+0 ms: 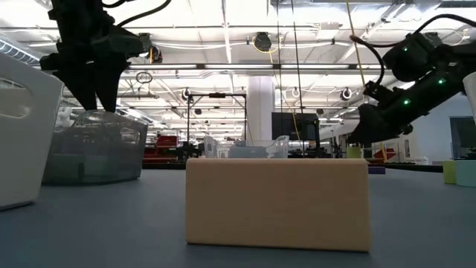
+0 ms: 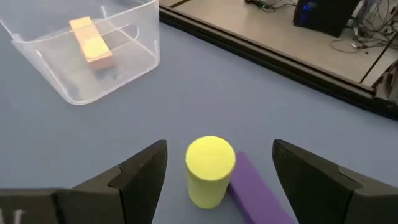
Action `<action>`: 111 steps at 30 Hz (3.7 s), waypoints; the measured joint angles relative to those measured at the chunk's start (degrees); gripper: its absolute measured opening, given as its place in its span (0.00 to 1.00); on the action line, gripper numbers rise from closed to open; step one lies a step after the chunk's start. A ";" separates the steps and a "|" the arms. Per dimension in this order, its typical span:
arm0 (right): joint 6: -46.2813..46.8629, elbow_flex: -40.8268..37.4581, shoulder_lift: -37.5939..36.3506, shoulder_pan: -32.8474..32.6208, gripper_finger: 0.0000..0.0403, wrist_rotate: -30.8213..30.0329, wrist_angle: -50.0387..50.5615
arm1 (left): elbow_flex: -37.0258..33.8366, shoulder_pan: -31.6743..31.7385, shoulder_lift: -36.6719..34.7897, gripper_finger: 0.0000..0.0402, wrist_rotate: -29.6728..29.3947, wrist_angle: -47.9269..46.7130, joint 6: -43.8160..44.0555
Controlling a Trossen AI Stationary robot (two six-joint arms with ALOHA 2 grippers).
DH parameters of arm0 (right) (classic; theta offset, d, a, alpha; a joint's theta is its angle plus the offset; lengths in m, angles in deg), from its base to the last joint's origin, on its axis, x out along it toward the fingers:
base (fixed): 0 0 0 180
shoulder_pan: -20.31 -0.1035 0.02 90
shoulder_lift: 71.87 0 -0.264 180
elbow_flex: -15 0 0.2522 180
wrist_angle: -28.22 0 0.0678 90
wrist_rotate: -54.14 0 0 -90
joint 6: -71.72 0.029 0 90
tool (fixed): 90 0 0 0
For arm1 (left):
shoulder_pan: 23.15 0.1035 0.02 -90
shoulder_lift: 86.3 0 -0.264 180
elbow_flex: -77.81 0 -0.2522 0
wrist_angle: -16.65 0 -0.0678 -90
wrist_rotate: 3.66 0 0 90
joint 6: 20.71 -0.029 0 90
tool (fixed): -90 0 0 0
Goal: Sort & place blocks by color
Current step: Put the top right green blocks into the white bin, then put the bottom left violet blocks into the gray bin
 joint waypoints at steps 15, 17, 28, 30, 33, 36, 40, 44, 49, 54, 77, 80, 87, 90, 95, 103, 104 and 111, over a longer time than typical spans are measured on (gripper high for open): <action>1.00 0.11 13.88 2.03 0.57 -2.71 -11.72 | 0.00 0.00 0.00 0.53 -0.04 -0.01 -0.48; 1.87 0.11 14.79 2.03 0.48 -2.63 -11.79 | 0.00 0.00 0.00 0.53 -0.04 -0.02 -0.48; 5.33 0.13 15.05 2.01 0.27 5.23 -18.30 | 0.00 -0.17 0.00 0.53 -0.20 -0.02 -0.46; 6.51 0.13 14.41 2.01 0.27 7.64 -21.65 | 0.00 -0.17 0.00 0.53 -0.20 -0.02 -0.46; 7.53 0.11 12.95 1.88 0.27 13.07 -31.23 | 0.00 -0.17 0.00 0.53 -1.26 0.32 -0.93; 9.42 0.12 12.57 1.26 0.27 21.62 -45.95 | 0.00 -0.17 0.00 0.53 -2.85 3.22 -3.18; 14.29 0.13 12.51 -0.45 0.27 29.38 -65.47 | 0.00 -0.17 0.00 0.53 -4.99 11.03 -9.55; 16.98 0.40 12.52 -2.75 0.27 32.14 -74.54 | 0.00 -0.13 0.00 0.53 -7.52 22.34 -19.88; 16.86 3.23 12.55 -6.84 0.27 35.05 -69.36 | 0.00 -0.06 0.00 0.53 -7.79 38.51 -33.61; 16.85 6.85 12.59 -11.85 0.27 38.63 -54.36 | 0.00 -0.07 0.00 0.53 -7.87 47.99 -42.41; 29.13 32.37 13.01 -47.91 0.27 33.13 17.04 | 0.00 0.74 0.00 0.53 -7.80 49.53 -46.10; 35.91 32.39 13.97 -53.45 0.27 32.40 17.09 | 0.00 1.77 0.00 0.53 -7.80 49.49 -46.55; 49.31 32.39 19.71 -64.80 0.27 30.13 17.13 | -0.02 3.89 4.36 0.53 -7.25 50.06 -47.08; 52.32 32.39 22.26 -67.59 0.27 30.52 17.35 | -0.04 3.88 7.41 0.53 -7.19 49.61 -48.33; 53.31 32.39 24.27 -69.55 0.31 31.73 17.26 | -0.02 3.02 11.86 0.53 -4.84 50.97 -55.41; 51.47 32.39 24.37 -70.58 0.65 37.72 16.88 | -0.02 2.45 20.57 0.53 1.85 60.93 -67.59; 51.48 32.37 24.33 -70.58 0.67 38.43 16.82 | -0.07 2.47 20.96 0.53 1.87 61.50 -68.66; 46.02 32.37 23.78 -70.51 0.74 39.43 16.66 | 0.00 3.18 24.23 0.53 2.86 69.28 -75.77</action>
